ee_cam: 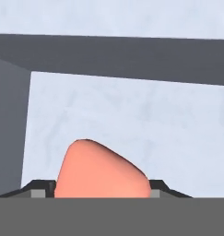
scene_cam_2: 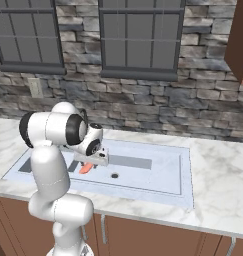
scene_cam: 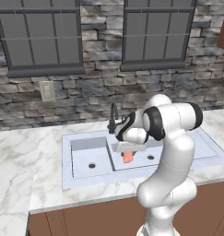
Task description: Pick up the bar soap and bar soap from the sink, and place them back in the cabinet, and close the cabinet door.
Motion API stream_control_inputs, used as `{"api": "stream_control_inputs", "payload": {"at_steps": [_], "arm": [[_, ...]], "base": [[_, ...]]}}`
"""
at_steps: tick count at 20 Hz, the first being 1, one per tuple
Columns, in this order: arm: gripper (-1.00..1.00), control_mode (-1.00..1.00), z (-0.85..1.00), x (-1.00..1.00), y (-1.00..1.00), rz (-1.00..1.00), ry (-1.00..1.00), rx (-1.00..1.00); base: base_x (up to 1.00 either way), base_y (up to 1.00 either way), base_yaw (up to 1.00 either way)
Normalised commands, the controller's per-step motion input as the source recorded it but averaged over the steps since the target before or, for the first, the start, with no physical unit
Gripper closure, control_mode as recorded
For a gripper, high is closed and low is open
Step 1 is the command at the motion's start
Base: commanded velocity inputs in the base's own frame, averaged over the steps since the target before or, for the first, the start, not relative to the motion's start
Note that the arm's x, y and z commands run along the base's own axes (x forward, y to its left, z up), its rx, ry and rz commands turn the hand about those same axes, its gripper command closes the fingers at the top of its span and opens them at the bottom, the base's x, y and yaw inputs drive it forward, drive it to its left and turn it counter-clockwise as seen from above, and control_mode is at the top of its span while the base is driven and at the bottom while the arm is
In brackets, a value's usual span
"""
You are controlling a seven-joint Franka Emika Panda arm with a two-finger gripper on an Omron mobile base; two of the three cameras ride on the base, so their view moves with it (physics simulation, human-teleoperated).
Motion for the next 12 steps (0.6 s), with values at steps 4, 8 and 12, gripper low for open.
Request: {"api": "stream_control_inputs", "payload": {"at_steps": [4, 8, 12], "arm": [[1.00, -1.00, 0.27, -0.17, -0.09, 0.00, 0.00, 0.02], [1.00, -1.00, 0.28, -0.12, -0.06, 0.00, 0.00, 0.02], [1.00, -1.00, 0.30, -0.05, 0.00, 0.00, 0.01, 0.01]], "base": [[0.00, 0.00, 0.00], [0.00, 0.00, 0.00], [0.00, 0.00, 0.00]]}}
